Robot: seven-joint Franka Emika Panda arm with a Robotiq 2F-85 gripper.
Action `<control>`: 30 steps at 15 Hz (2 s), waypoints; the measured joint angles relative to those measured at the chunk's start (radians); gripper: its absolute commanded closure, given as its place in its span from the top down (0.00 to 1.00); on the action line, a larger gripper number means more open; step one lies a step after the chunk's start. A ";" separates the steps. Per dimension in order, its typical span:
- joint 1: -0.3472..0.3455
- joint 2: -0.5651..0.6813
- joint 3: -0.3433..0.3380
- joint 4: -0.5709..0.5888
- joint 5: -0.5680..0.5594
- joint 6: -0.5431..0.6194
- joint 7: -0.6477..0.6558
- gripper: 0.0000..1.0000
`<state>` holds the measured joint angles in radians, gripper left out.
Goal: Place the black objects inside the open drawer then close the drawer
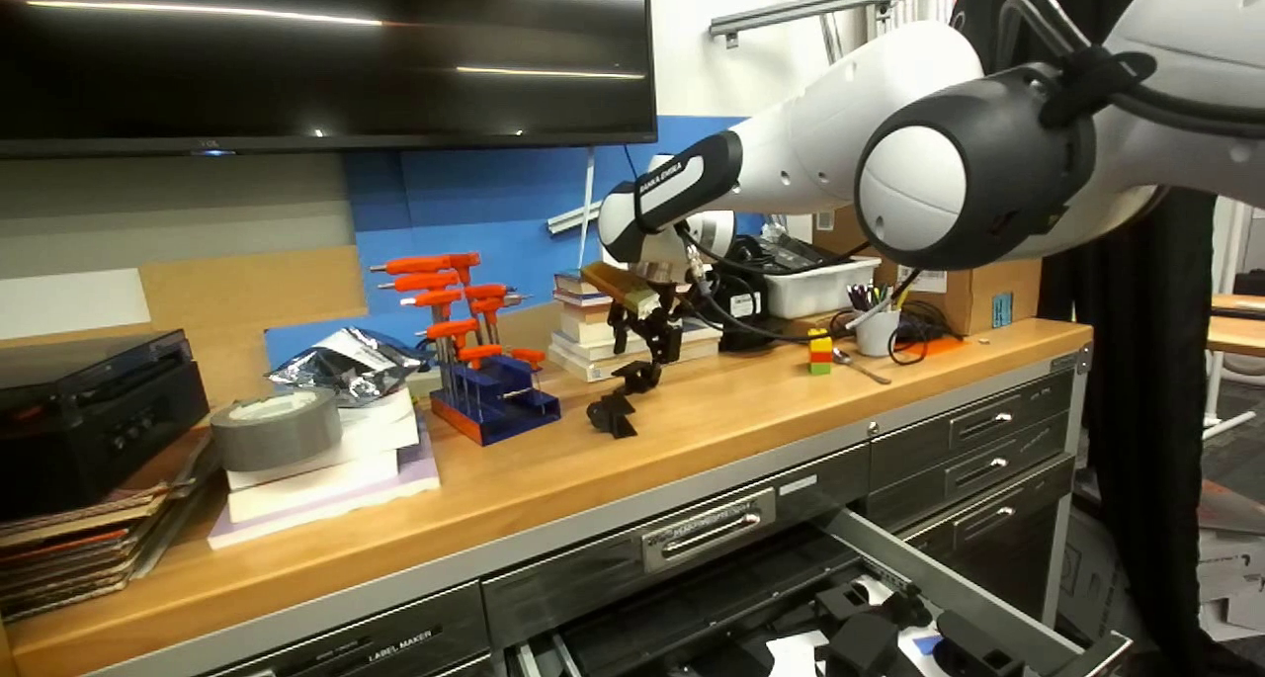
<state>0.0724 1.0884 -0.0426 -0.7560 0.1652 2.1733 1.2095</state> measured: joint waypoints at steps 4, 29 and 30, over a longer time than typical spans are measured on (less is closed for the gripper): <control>-0.003 0.025 0.035 0.032 0.000 -0.066 -0.071 1.00; -0.008 0.029 0.039 0.060 -0.046 -0.184 -0.392 0.15; -0.012 0.019 0.037 0.048 -0.046 -0.200 -0.410 0.15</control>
<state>0.0600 1.1074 -0.0053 -0.7084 0.1194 1.9729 0.7992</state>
